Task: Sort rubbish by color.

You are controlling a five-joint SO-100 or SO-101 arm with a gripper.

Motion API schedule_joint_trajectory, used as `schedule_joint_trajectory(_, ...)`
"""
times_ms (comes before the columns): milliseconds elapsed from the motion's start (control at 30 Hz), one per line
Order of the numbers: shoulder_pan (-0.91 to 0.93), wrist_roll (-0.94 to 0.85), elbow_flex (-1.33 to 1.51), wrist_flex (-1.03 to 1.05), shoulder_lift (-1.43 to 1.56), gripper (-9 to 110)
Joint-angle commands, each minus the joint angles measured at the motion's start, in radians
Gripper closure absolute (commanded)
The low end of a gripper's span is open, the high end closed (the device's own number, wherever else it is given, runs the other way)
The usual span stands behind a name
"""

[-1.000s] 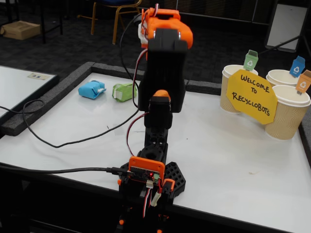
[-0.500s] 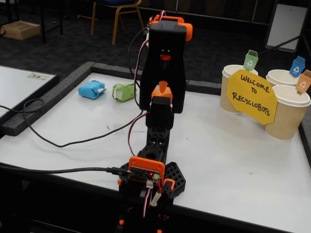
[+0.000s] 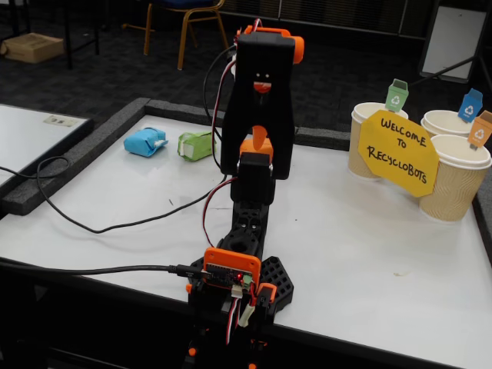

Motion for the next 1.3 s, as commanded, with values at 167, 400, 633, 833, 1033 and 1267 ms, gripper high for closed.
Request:
schedule_joint_trajectory(167,0.055,-0.130,-0.198,0.009,-0.017,81)
schedule_joint_trajectory(400,0.069,-0.236,-0.175,0.021,-0.044,81)
schedule_joint_trajectory(633,0.029,-0.241,-0.173,0.014,-0.080,81)
schedule_joint_trajectory(833,-0.005,-0.255,-0.186,-0.002,-0.126,81)
schedule_joint_trajectory(1033,-0.011,-0.278,-0.209,-0.021,-0.176,81)
schedule_joint_trajectory(1267,0.031,-0.288,-0.213,-0.072,-0.196,85)
